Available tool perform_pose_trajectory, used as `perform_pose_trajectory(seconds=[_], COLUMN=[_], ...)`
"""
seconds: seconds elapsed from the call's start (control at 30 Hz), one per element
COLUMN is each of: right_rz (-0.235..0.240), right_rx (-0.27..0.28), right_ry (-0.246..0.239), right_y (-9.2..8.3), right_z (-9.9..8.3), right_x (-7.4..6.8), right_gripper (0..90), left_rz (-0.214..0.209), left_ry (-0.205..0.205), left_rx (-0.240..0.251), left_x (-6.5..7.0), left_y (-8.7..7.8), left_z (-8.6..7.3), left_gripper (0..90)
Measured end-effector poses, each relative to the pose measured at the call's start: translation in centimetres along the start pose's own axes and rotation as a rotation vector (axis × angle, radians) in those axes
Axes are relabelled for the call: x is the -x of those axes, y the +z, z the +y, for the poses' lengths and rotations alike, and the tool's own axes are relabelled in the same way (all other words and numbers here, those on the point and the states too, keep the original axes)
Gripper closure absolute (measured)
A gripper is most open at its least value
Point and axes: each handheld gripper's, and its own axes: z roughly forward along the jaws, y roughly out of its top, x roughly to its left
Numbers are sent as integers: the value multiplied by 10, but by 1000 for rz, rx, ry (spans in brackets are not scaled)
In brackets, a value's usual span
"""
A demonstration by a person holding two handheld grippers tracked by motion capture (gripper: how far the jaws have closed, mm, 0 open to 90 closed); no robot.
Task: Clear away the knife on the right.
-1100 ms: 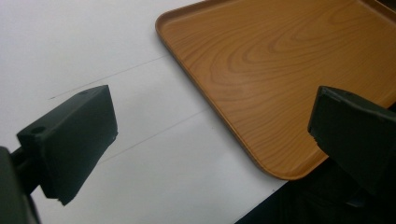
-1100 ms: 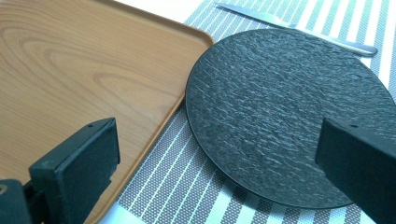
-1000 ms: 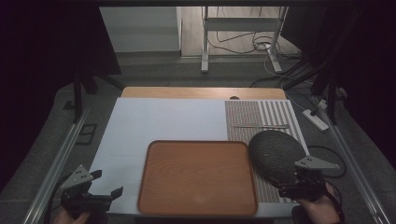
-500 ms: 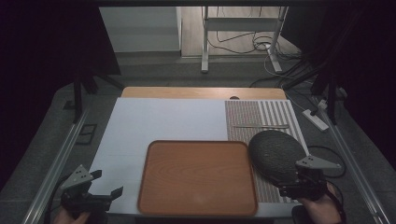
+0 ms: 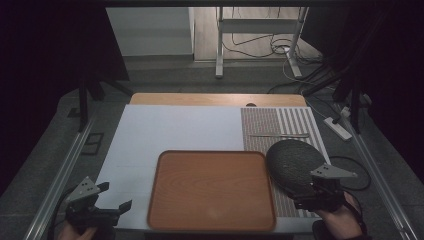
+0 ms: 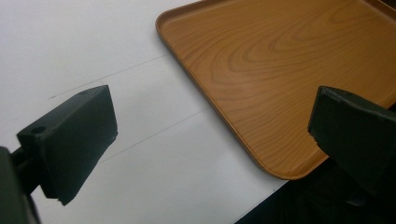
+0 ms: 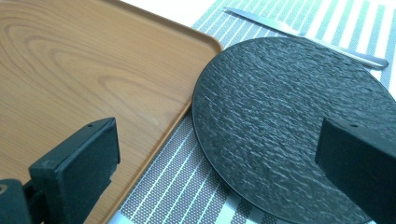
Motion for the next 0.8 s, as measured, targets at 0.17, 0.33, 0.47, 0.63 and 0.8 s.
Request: perform_pose_trajectory(seconds=[0.17,0.33,0.47,0.63,0.8], right_rz=[21,49,78,105,124], right_rx=[10,15,21,20,-29], right_ry=[-38,-67,-73,-58,-40], right_y=[3,8,14,20,27], right_z=[4,8,11,16,18], right_x=[-3,-5,-5,-4,-4], right_gripper=[5,5,4,3,3], left_rz=[0,2,3,4,5], left_ry=[0,2,3,4,6], left_rx=[-2,-4,-5,-6,-8], left_x=[0,0,0,0,1], left_y=[0,0,1,1,1], left_z=[0,0,0,0,0], left_gripper=[16,16,16,16,16])
